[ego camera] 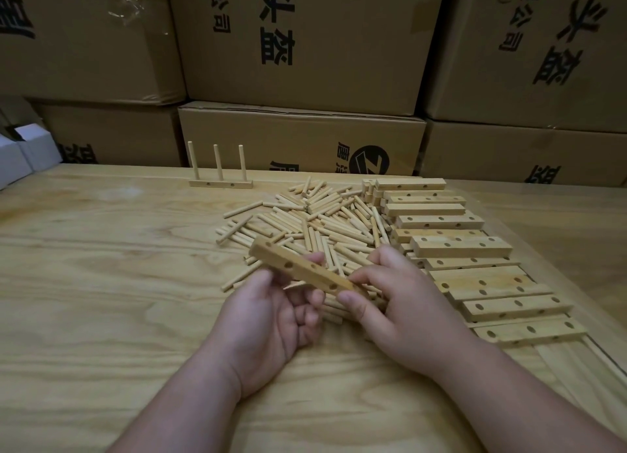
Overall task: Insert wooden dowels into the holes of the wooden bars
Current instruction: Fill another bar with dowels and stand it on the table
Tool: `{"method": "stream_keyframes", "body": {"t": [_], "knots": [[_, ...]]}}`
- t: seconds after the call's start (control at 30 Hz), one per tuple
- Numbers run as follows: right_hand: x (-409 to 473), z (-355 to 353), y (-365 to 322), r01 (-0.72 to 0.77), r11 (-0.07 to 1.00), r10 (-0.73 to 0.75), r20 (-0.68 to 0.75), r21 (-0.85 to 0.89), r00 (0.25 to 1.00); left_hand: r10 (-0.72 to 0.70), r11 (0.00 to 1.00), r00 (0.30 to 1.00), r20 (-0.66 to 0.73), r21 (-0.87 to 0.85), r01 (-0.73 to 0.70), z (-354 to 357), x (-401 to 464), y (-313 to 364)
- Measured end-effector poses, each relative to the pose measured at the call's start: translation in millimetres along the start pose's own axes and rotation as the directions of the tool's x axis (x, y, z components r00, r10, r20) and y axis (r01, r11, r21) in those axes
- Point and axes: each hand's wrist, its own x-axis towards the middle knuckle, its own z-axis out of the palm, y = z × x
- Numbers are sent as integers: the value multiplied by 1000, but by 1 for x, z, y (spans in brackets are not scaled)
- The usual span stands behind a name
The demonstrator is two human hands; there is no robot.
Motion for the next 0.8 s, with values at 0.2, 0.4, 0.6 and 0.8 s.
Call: {"method": "stream_keyframes", "body": {"t": [0.2,0.4,0.6,0.8], "knots": [[-1,0,0,-20,998,21,-24,60,999,156,988,982,-105,36,-153,-1,2,-2],[-2,2,-1,2,985,2,-25,170,1000,127,992,985,-113,17,-126,-1,0,0],[-1,4,3,8,978,7,-68,208,998,108,994,988,-110,4,-108,0,1,0],[0,4,9,74,981,-37,-199,182,979,102,993,994,-27,66,-100,0,2,-3]]}}
